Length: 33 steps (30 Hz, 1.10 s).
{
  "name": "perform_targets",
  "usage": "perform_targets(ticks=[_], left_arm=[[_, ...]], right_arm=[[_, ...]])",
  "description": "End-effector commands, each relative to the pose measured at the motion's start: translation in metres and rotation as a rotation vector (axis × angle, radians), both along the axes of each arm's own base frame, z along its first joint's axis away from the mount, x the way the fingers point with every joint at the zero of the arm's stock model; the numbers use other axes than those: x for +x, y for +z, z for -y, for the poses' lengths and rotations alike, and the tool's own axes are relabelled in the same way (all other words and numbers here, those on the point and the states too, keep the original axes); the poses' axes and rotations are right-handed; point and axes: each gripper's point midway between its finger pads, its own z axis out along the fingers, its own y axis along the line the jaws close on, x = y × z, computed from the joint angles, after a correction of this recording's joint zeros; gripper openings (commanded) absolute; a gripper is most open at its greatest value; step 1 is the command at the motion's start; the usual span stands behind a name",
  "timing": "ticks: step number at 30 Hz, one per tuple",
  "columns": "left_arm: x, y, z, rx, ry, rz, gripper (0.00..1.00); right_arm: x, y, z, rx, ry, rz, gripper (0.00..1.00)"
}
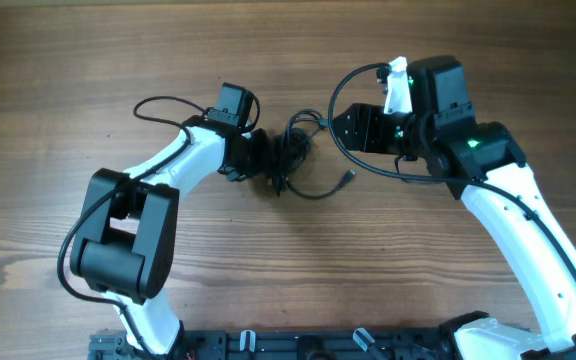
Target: Untangle cables
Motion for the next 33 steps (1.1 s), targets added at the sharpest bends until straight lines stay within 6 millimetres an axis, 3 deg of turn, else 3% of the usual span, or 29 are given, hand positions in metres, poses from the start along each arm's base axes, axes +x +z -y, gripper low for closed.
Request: perform_targets(ticks=[1,2,4,7,11,14,20,25,29,33], left_arm=[[0.006,0.029,0.002,-0.02,-0.253,0.18,0.04],[0.01,0.043,0.002,-0.022,-0.307,0.243,0.04],[0.015,0.09,0.004,0.01,-0.492,0.458,0.04],[0.016,0.132,0.007,0.043,-0.623,0.642,0.04],[-0.001,0.183,0.02,0.025,-0.843,0.871,0.04],[-0.006,0.19,0.021,0.041,-0.918,0.921,0.04],[-0.018,0.194,0.033,-0.015,-1.03,0.978,0.04],[-0.024,0.199,0.04,-0.064,-1.062,1.007,0.04],[-0.022,0.199,0.037,-0.062,-1.052,1.004,0.04],[-0.006,0.206,0.022,-0.075,-0.912,0.982,0.04]], right_arm=[[0.005,0.009,-0.002,-0.019,0.039,0.056,0.67],[0.006,0.015,-0.003,-0.023,0.05,0.076,0.67],[0.01,0.041,-0.004,-0.042,0.092,0.152,0.68],[0.014,0.068,-0.006,-0.063,0.136,0.241,0.72],[0.015,0.097,-0.013,-0.081,0.239,0.369,0.77],[0.011,0.107,-0.021,-0.066,0.31,0.422,0.8],[0.003,0.106,-0.031,-0.062,0.429,0.466,0.82],[0.001,0.072,-0.053,-0.049,0.512,0.372,0.73],[-0.001,0.041,-0.069,-0.054,0.557,0.279,0.52],[-0.002,0.03,-0.069,-0.058,0.558,0.237,0.49]])
